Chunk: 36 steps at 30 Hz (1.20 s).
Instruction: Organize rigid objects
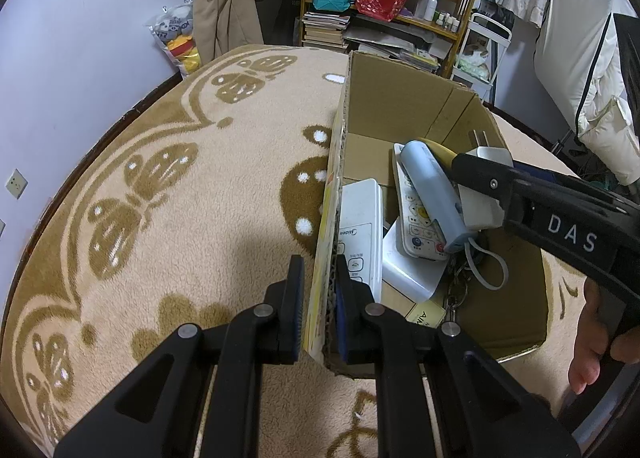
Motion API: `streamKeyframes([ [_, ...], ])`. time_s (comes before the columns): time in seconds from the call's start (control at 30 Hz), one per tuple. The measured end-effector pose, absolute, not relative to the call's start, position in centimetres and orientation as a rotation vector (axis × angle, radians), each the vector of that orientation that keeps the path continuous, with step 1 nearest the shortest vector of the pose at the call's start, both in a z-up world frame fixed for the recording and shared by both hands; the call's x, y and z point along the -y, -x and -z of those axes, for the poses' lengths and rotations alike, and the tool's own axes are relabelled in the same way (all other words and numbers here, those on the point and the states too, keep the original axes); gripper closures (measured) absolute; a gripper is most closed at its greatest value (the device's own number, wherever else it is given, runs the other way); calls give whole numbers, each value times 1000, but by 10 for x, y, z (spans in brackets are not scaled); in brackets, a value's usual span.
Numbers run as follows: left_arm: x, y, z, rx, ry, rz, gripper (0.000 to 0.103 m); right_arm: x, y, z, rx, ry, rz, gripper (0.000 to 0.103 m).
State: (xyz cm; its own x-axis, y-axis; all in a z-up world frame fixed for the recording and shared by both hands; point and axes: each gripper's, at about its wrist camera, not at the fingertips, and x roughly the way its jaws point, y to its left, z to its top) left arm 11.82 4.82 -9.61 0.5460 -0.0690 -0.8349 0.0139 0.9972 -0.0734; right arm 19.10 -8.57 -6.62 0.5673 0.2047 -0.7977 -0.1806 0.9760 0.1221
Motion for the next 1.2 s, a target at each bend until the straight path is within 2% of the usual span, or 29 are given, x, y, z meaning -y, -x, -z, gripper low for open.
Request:
streamKeyframes([
  [0.33, -48, -118, 96, -992, 61, 48, 89, 92, -187, 55, -915, -46, -253, 50],
  [0.47, -48, -118, 96, -994, 61, 46, 89, 98, -184, 47, -892, -56, -254, 38],
  [0.63, -48, -117, 94, -991, 57, 44, 88, 107, -180, 41, -895, -50, -238, 33],
  [0.7, -47, -117, 93, -993, 52, 42, 88, 113, -178, 40, -894, -63, -235, 25],
  [0.93, -40, -113, 77, -950, 11, 47, 87, 130, -168, 39, -906, -87, -208, 22],
  [1.03, -38, -112, 71, -948, 4, 58, 85, 139, -161, 37, -900, -110, -208, 12],
  [1.13, -35, -106, 63, -922, -32, 52, 76, 145, -153, 31, -884, -114, -202, 9],
  [1.2, -32, -101, 54, -892, -55, 42, 59, 149, -149, 27, -876, -106, -194, 8],
])
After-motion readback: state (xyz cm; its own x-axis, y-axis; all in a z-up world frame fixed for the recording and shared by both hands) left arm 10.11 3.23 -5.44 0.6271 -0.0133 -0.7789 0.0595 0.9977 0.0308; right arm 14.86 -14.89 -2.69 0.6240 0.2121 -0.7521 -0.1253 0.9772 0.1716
